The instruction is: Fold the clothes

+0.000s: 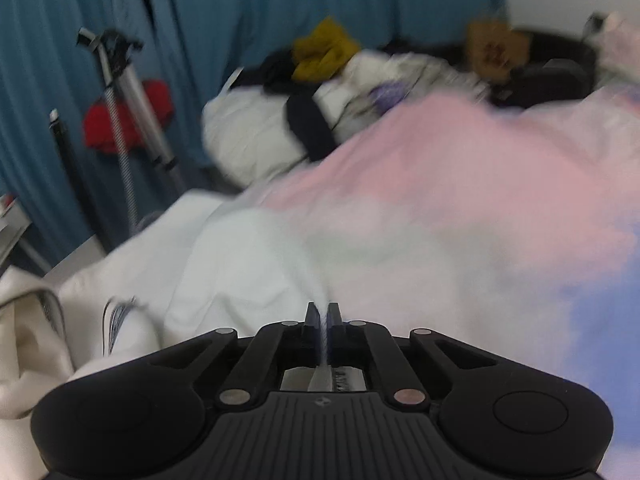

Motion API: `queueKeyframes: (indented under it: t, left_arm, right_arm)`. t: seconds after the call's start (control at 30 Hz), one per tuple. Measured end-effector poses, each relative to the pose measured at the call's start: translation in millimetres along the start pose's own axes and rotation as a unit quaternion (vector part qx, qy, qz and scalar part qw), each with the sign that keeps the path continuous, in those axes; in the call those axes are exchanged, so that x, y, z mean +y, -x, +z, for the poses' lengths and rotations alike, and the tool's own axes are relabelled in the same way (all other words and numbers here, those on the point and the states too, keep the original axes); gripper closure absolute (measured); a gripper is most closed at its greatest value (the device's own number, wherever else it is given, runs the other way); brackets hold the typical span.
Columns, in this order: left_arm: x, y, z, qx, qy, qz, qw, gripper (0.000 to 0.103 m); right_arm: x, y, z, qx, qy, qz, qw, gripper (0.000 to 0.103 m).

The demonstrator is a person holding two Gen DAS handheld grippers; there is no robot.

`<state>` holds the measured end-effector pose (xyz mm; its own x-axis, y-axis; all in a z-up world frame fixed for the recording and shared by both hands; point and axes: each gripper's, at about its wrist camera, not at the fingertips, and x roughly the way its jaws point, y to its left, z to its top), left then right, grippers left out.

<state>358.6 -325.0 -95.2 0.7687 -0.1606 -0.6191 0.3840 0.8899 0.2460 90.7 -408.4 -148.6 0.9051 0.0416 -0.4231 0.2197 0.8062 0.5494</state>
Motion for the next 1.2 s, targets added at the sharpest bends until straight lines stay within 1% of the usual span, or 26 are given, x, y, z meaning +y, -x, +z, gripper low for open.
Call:
queueKeyframes:
  t: [0.07,0.13,0.23,0.27,0.33,0.4,0.47,0.6,0.63,0.7,0.77,0.87,0.9,0.97,1.03,1.1,1.13,1.2]
  left_arm:
    - [0,27,4,-0.027,-0.001,-0.019,0.9995,0.101]
    - [2,58,5,-0.047,0.0,-0.048,0.9978,0.101]
    - [5,117,-3,-0.088,-0.008,-0.116,0.9893,0.101]
    - [7,142,-11,-0.099,-0.009,-0.146,0.9843,0.101]
    - [9,180,-27,-0.11,-0.02,-0.194,0.9747,0.101]
    - [10,210,-53,-0.111,-0.025,-0.225,0.9676,0.101]
    - [13,221,-80,-0.093,-0.01,-0.24,0.9661,0.1]
    - [14,220,-129,-0.061,0.02,-0.254,0.9651,0.098]
    - [13,219,-140,-0.052,0.029,-0.256,0.9648,0.098]
    - [15,216,-155,-0.038,0.052,-0.265,0.9621,0.091]
    - [23,221,-172,-0.033,0.071,-0.28,0.9567,0.081]
    - [38,242,-188,-0.037,0.071,-0.281,0.9565,0.075]
    - [42,248,-192,-0.036,0.073,-0.276,0.9577,0.07]
    - [56,261,-202,-0.033,0.086,-0.265,0.9598,0.064]
    - [73,276,-215,-0.041,0.095,-0.256,0.9611,0.063]
    - [86,292,-229,-0.051,0.102,-0.236,0.9651,0.059]
    - [94,298,-237,-0.054,0.108,-0.222,0.9674,0.059]
    - [111,302,-247,-0.05,0.133,-0.206,0.9682,0.059]
  right_arm:
    - [-1,0,0,-0.001,-0.003,-0.002,1.0,0.0]
    - [-2,4,2,-0.009,-0.006,-0.004,1.0,0.0]
    - [-3,13,7,-0.029,-0.011,-0.007,1.0,0.0]
    - [-4,17,8,-0.036,-0.014,-0.008,0.999,0.0]
    - [-6,27,12,-0.05,-0.021,-0.009,0.998,0.0]
    - [-10,37,16,-0.063,-0.032,-0.006,0.997,0.0]
    - [-15,49,20,-0.08,-0.044,-0.005,0.996,0.0]
    - [-25,62,24,-0.089,-0.068,-0.001,0.994,0.0]
    - [-28,62,24,-0.085,-0.076,0.002,0.993,0.0]
    - [-35,58,23,-0.065,-0.098,0.008,0.993,0.0]
    - [-47,54,22,-0.045,-0.133,0.013,0.99,0.0]
    - [-64,55,22,-0.037,-0.19,0.019,0.981,0.0]
    - [-70,56,22,-0.035,-0.207,0.02,0.978,0.0]
    - [-80,62,22,-0.04,-0.231,0.014,0.972,0.0]
    - [-87,69,22,-0.044,-0.249,0.008,0.967,0.0]
    - [-96,68,21,-0.037,-0.275,0.012,0.961,0.0]
    - [-99,65,21,-0.032,-0.285,0.015,0.958,0.0]
    - [-102,52,22,-0.013,-0.293,0.011,0.956,0.008]
